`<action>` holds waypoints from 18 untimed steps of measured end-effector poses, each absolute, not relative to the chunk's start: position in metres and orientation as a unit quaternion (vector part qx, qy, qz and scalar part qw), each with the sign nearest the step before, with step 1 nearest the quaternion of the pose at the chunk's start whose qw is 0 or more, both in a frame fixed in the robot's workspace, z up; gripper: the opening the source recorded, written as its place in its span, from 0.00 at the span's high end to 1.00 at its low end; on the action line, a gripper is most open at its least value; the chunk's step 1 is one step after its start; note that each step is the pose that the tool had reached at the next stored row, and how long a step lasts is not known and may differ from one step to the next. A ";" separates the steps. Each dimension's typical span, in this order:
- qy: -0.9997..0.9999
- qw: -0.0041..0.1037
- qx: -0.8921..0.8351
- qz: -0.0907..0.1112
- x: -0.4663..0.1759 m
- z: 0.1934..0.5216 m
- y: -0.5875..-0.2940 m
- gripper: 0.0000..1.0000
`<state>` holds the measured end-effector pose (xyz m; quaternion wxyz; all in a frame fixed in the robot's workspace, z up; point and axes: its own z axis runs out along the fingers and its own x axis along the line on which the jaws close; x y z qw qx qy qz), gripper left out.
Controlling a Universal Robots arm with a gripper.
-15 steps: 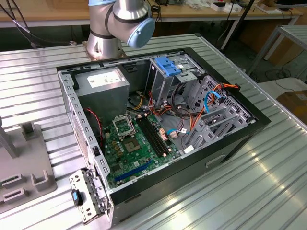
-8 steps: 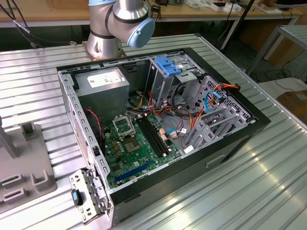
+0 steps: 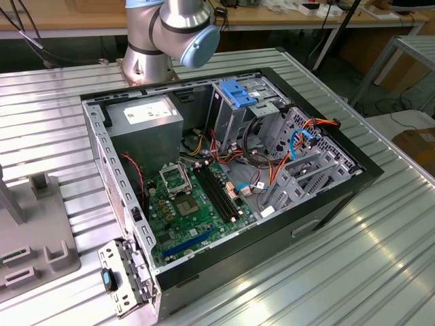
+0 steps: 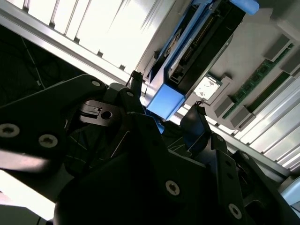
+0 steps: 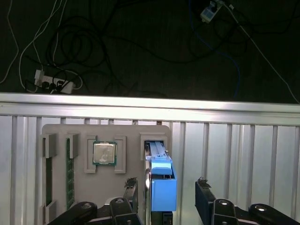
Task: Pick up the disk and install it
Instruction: 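Pick up the disk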
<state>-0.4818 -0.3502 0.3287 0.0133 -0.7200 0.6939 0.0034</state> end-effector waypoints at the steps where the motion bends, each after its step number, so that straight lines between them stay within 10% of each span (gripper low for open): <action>1: 0.694 0.013 -0.720 0.003 -0.482 0.328 -0.350 0.40; 18: 0.694 0.013 -0.720 0.003 -0.482 0.316 -0.350 0.40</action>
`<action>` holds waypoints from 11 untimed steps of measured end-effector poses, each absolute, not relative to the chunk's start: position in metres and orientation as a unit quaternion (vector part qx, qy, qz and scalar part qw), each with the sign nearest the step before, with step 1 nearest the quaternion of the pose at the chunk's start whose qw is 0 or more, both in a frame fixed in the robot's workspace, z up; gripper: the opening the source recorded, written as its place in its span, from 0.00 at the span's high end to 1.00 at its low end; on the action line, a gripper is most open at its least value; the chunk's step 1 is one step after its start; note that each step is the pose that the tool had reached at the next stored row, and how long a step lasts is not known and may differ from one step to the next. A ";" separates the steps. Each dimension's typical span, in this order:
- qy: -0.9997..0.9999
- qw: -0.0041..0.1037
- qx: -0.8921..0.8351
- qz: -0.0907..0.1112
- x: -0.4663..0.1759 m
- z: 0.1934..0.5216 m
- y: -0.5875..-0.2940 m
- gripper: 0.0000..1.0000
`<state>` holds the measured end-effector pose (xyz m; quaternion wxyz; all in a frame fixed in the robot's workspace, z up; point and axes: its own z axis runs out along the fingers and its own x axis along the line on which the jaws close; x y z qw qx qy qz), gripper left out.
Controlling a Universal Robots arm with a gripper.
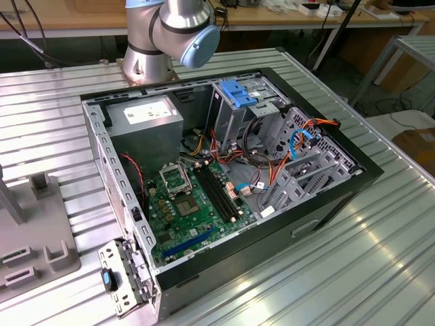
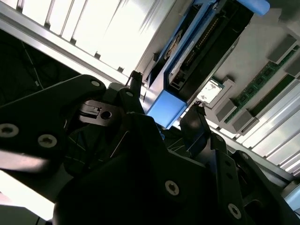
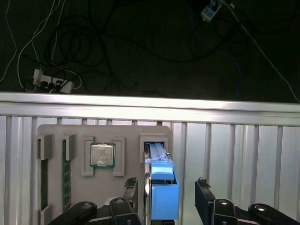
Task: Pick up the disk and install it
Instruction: 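Pick up the disk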
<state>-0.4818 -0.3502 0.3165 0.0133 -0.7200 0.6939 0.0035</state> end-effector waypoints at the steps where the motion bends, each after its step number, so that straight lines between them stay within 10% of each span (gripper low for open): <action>1: 0.694 0.013 -0.720 0.003 -0.482 0.316 -0.350 0.40; 11: 0.694 0.013 -0.720 0.003 -0.482 0.314 -0.350 0.40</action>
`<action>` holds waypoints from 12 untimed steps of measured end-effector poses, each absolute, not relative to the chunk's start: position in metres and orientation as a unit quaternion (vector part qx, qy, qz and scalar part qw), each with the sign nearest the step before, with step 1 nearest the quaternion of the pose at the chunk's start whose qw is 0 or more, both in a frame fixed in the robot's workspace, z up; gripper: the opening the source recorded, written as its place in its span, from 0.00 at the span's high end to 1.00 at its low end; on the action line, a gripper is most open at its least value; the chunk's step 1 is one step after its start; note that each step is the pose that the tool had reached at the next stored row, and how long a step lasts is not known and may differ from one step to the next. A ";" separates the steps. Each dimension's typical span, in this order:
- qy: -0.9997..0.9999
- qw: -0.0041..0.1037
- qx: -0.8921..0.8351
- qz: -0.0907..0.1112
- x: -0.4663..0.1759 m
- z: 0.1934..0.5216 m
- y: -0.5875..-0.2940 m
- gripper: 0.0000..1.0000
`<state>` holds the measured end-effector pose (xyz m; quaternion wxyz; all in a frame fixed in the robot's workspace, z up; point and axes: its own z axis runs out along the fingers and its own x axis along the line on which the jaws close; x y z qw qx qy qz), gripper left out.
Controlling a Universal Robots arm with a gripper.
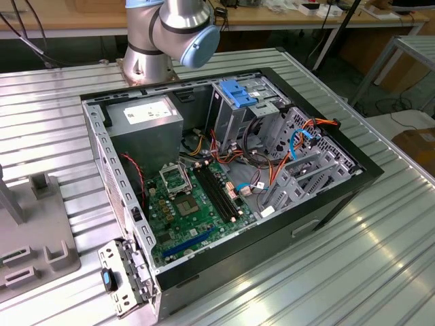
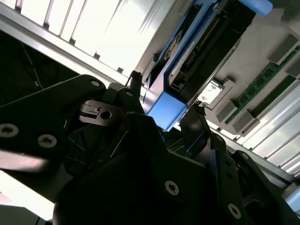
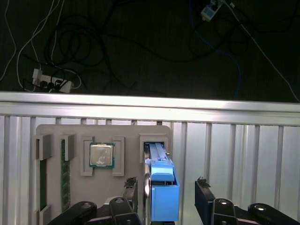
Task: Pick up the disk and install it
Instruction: 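Pick up the disk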
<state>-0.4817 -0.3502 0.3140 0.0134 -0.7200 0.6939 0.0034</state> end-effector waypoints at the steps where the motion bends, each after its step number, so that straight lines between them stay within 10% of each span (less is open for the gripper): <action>1: 0.694 0.013 -0.720 0.003 -0.482 0.313 -0.350 0.40; 12: 0.694 0.013 -0.720 0.003 -0.482 0.306 -0.350 0.40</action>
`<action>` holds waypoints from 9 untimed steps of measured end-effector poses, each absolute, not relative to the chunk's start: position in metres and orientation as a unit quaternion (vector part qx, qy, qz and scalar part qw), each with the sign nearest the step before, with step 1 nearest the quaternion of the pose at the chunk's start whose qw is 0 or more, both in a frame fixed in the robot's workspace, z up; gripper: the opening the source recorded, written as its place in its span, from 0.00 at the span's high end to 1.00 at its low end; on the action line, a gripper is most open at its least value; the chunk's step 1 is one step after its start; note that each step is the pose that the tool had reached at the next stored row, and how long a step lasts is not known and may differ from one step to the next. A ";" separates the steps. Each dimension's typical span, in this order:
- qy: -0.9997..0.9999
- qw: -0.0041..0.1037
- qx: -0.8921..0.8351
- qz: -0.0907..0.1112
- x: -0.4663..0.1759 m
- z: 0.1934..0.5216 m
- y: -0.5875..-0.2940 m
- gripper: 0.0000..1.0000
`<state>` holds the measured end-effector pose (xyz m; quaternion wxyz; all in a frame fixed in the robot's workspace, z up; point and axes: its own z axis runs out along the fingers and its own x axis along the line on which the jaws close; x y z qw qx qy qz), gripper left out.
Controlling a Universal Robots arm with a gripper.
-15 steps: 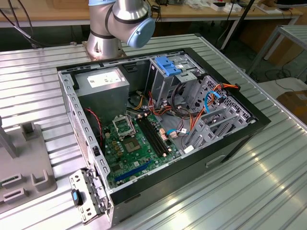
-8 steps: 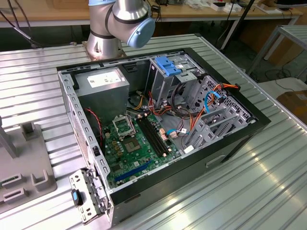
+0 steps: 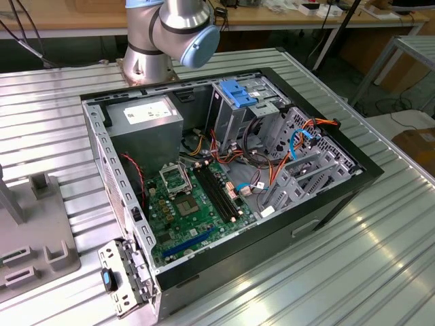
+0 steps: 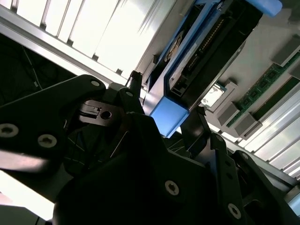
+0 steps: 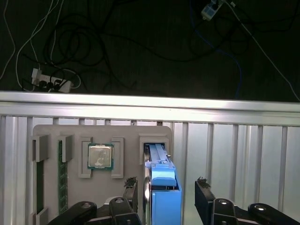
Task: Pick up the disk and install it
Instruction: 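Pick up the disk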
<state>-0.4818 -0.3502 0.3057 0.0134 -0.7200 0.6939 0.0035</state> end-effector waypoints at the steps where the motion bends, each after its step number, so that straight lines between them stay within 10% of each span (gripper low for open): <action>1: 0.694 0.013 -0.720 0.003 -0.482 0.306 -0.350 0.40; 9: 0.694 0.013 -0.720 0.003 -0.482 0.303 -0.350 0.40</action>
